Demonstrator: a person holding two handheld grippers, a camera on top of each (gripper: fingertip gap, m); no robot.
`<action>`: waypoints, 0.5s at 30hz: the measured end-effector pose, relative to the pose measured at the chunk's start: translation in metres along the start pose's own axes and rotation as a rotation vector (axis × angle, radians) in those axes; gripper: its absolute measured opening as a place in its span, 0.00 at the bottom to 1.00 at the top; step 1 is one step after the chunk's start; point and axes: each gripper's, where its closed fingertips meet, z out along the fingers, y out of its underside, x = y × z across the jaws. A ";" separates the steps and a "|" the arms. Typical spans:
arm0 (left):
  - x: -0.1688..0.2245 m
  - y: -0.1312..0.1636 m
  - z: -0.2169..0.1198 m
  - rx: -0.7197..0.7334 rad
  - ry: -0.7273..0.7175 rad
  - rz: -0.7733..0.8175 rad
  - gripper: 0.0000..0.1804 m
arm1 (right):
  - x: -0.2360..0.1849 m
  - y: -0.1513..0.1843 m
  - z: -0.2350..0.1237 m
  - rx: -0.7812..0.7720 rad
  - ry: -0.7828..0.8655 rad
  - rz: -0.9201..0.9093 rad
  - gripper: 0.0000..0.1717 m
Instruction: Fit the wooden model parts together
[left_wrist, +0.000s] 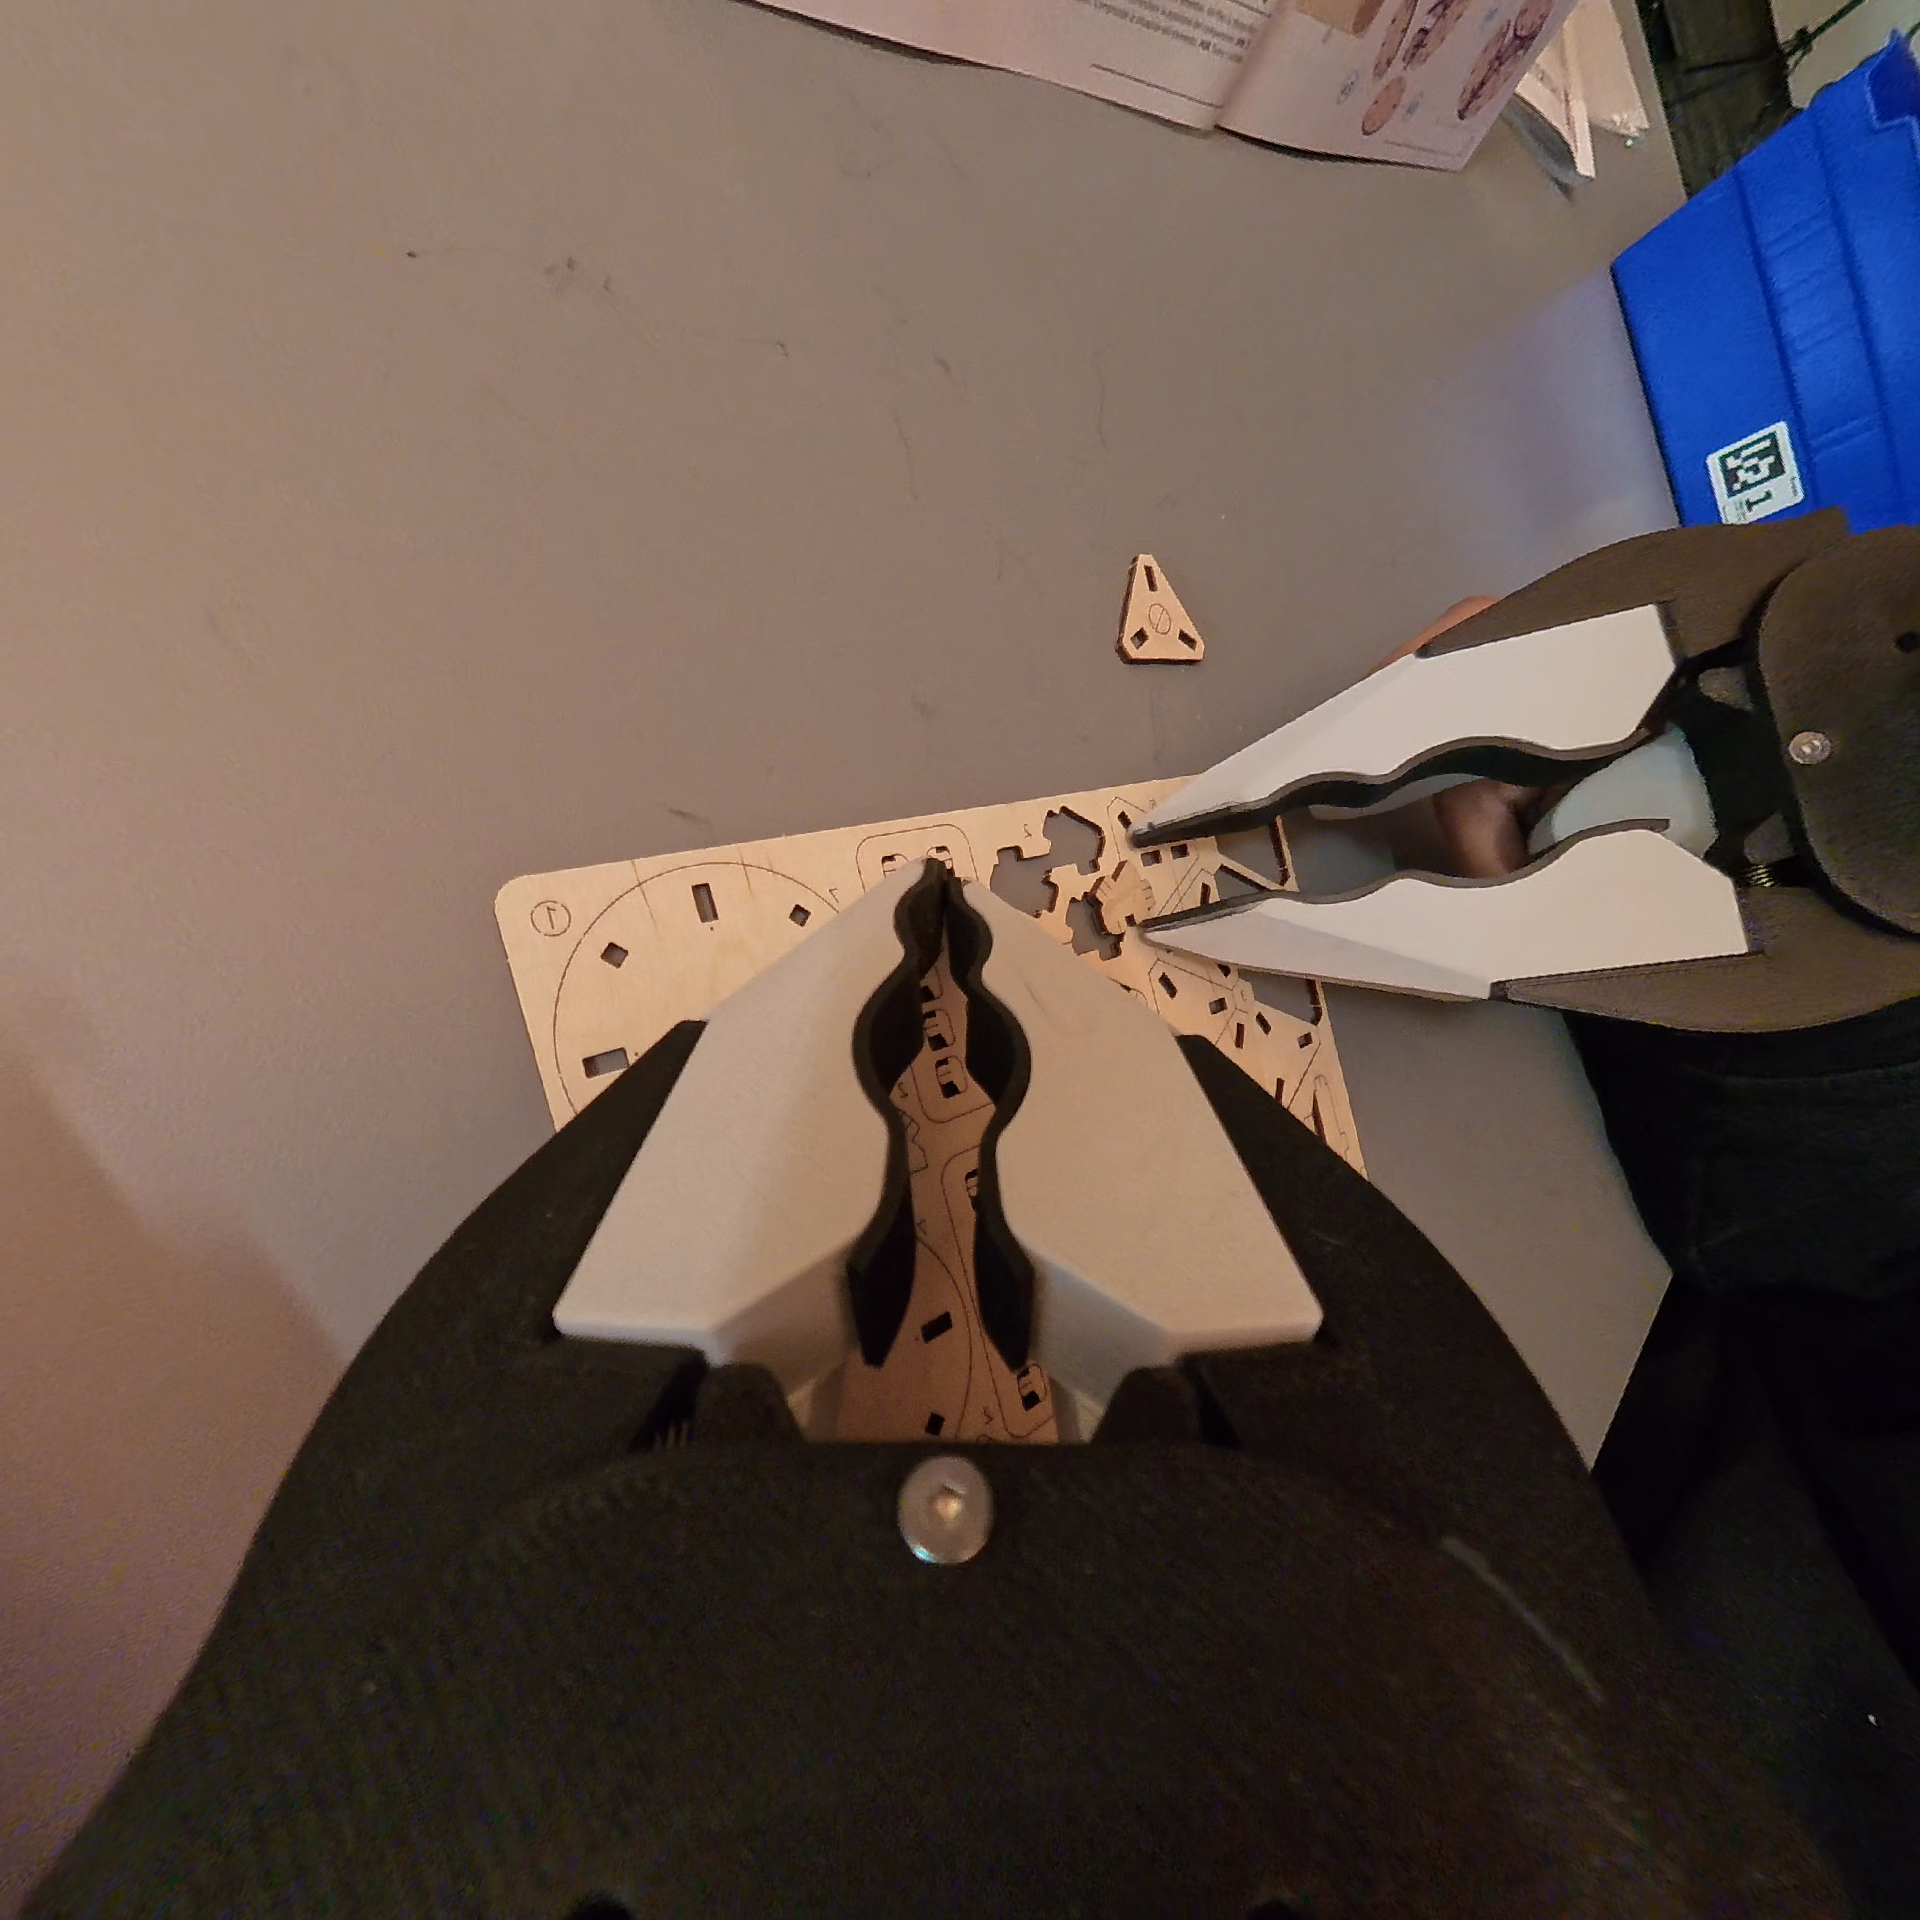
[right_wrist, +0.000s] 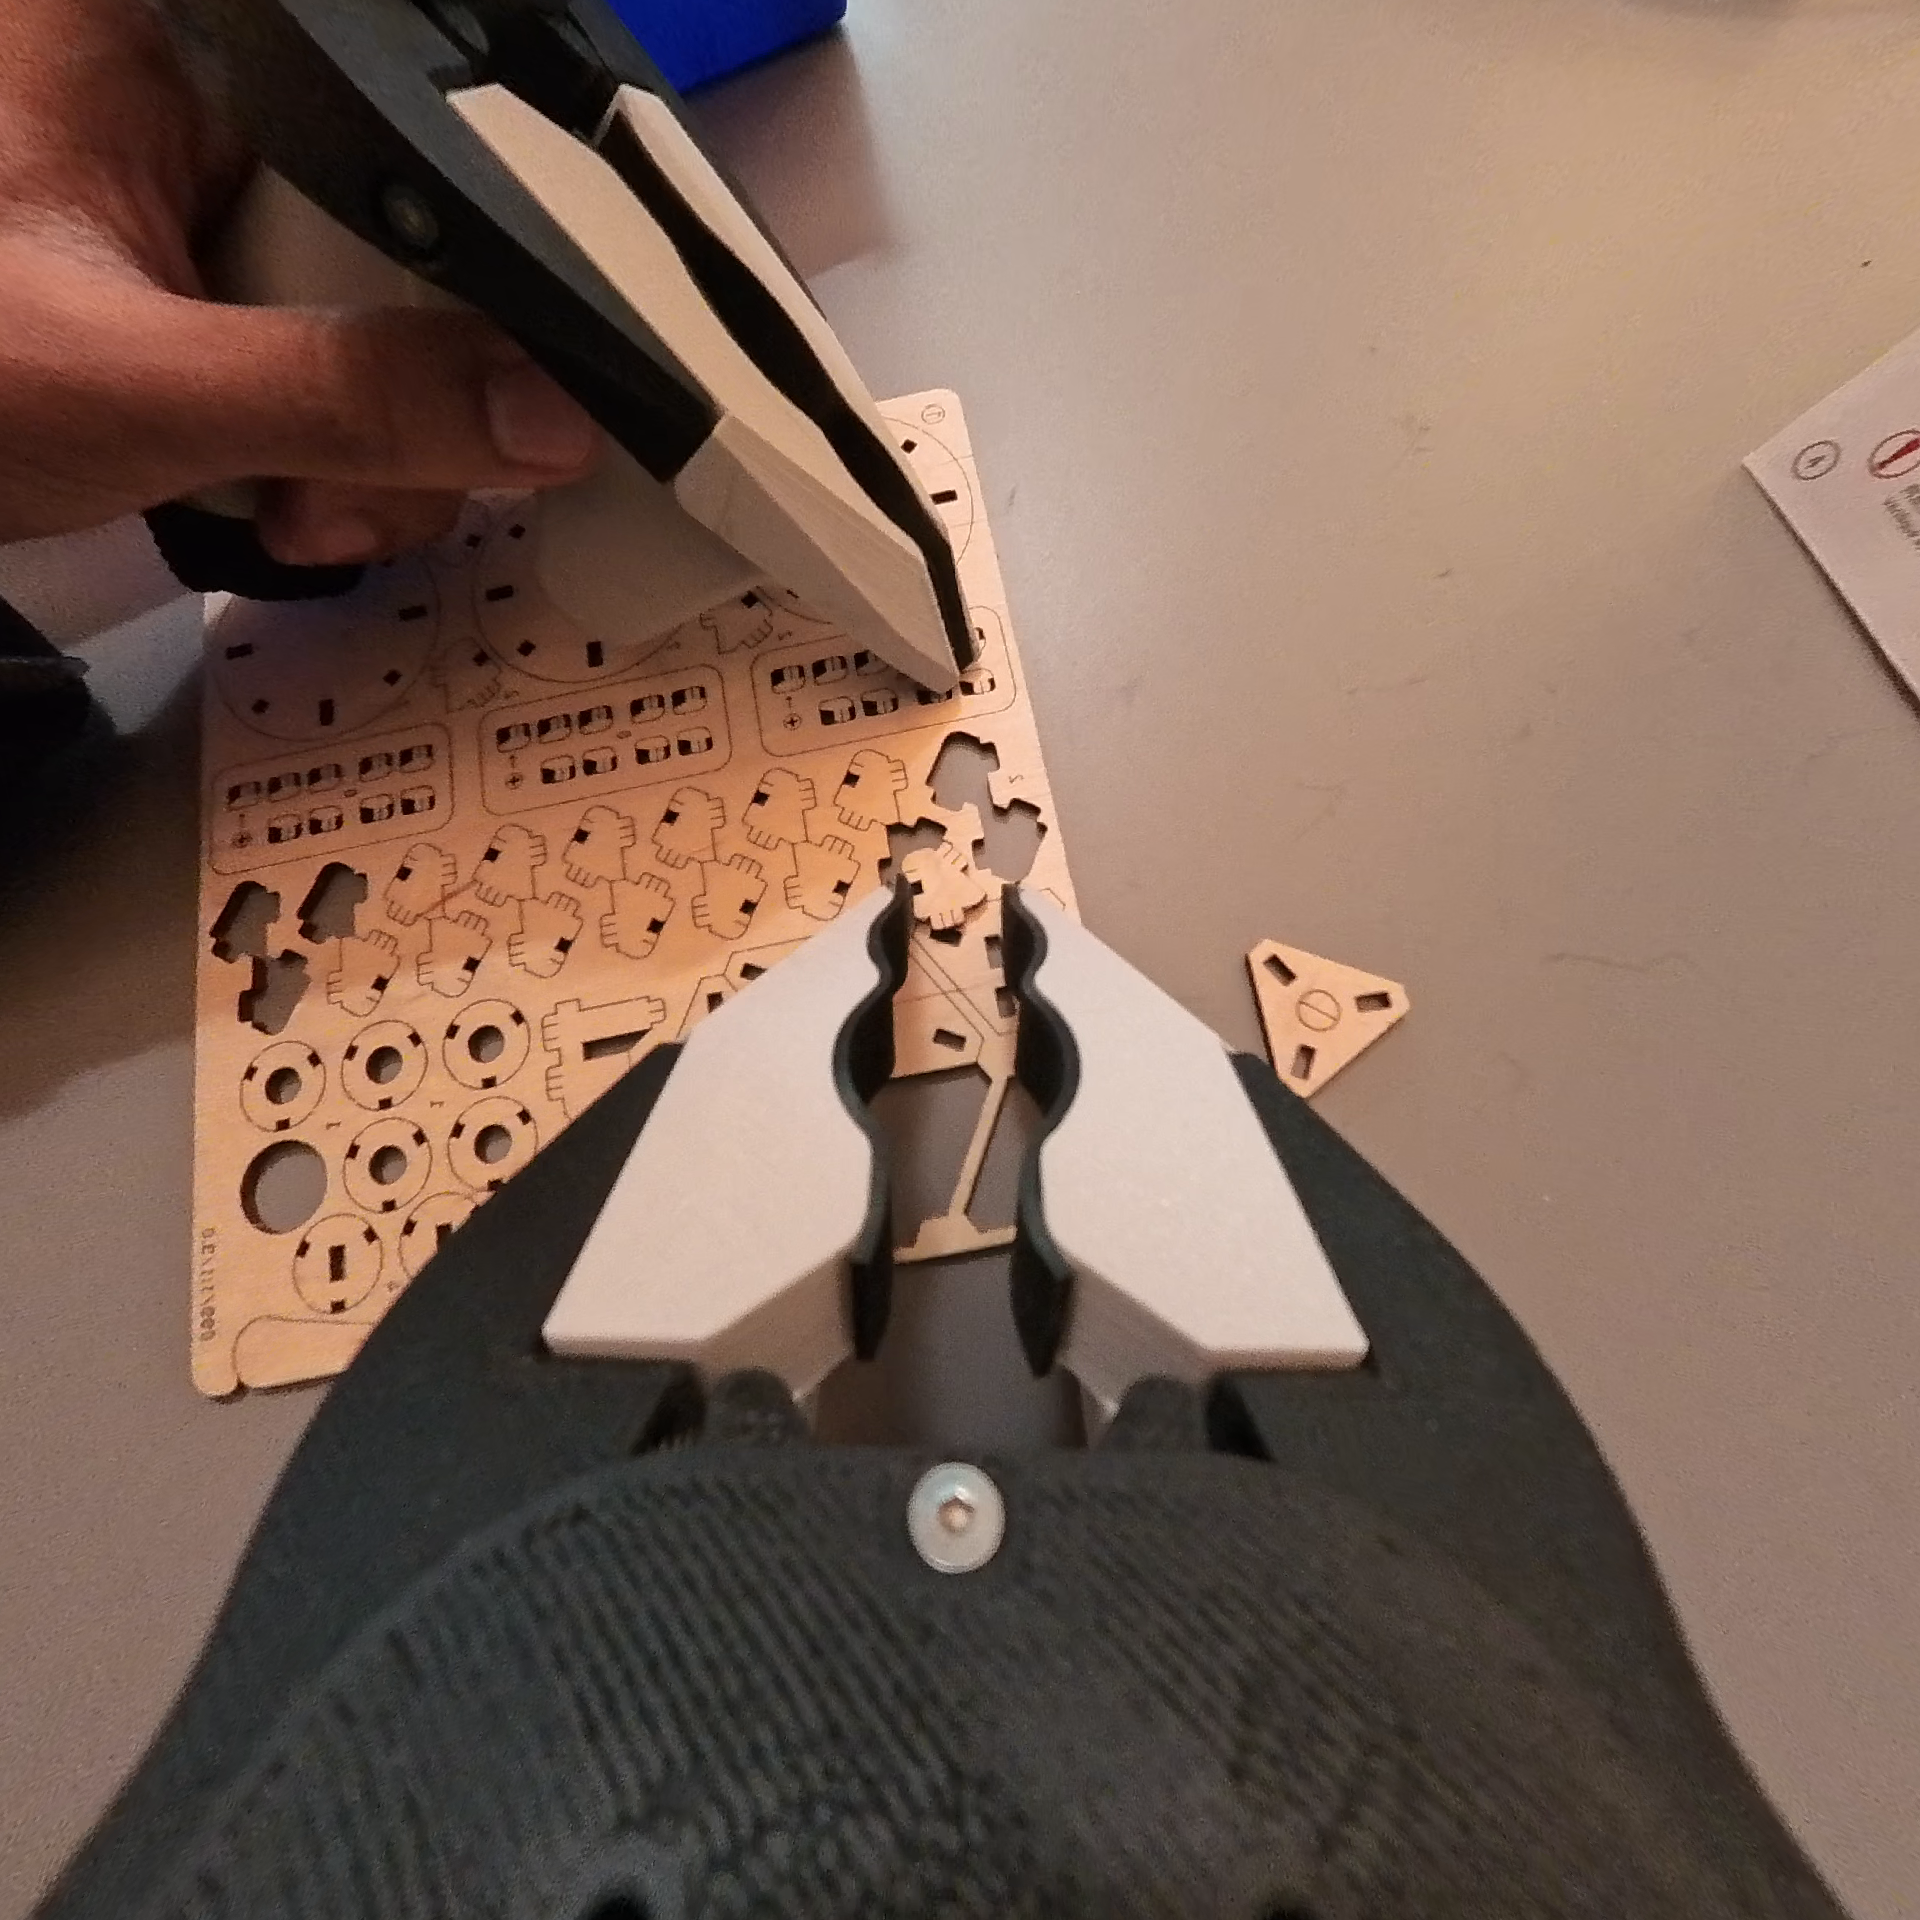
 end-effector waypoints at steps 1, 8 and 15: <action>0.000 0.000 0.000 0.000 0.000 0.000 0.00 | -0.001 0.000 0.000 0.001 -0.002 0.000 0.09; 0.000 0.000 0.000 0.000 0.001 -0.001 0.00 | 0.000 0.001 0.002 -0.001 0.008 -0.005 0.06; 0.000 0.000 0.000 0.000 0.000 0.000 0.00 | 0.001 0.000 0.002 0.006 0.004 0.010 0.03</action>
